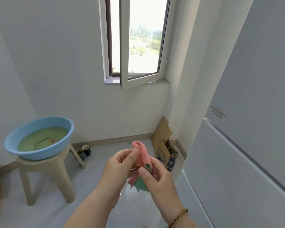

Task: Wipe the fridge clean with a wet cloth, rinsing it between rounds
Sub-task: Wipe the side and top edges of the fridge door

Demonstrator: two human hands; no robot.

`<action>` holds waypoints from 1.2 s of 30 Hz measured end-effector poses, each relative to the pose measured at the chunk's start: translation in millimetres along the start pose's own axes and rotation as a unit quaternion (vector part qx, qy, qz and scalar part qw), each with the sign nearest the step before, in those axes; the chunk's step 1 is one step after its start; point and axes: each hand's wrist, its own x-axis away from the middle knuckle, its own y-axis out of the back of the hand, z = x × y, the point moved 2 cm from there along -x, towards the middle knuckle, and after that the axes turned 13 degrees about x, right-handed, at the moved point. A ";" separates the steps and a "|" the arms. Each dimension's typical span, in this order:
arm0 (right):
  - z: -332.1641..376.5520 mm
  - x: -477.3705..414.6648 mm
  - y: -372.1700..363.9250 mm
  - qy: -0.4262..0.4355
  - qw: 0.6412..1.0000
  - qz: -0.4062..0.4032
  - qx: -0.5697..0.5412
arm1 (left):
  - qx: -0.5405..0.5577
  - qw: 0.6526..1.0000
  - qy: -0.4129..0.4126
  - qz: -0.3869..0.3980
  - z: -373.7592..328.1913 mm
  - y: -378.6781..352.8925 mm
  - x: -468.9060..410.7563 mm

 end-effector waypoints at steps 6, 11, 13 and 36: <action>-10.2 -95.8 0.6 -0.008 0.996 -0.085 -0.013 | -0.112 0.990 -0.064 0.060 -30.6 -1.9 -82.5; -16.5 -185.0 2.1 -0.019 0.990 -0.107 -0.089 | -0.156 0.974 -0.130 0.096 -57.8 7.3 -183.1; -13.8 -214.8 5.5 -0.018 0.987 -0.119 -0.109 | -0.168 0.971 -0.081 0.148 -59.8 9.0 -227.2; 17.0 -249.1 196.3 -0.072 0.746 -0.646 0.144 | -0.002 0.790 0.120 0.601 9.4 -286.4 -348.5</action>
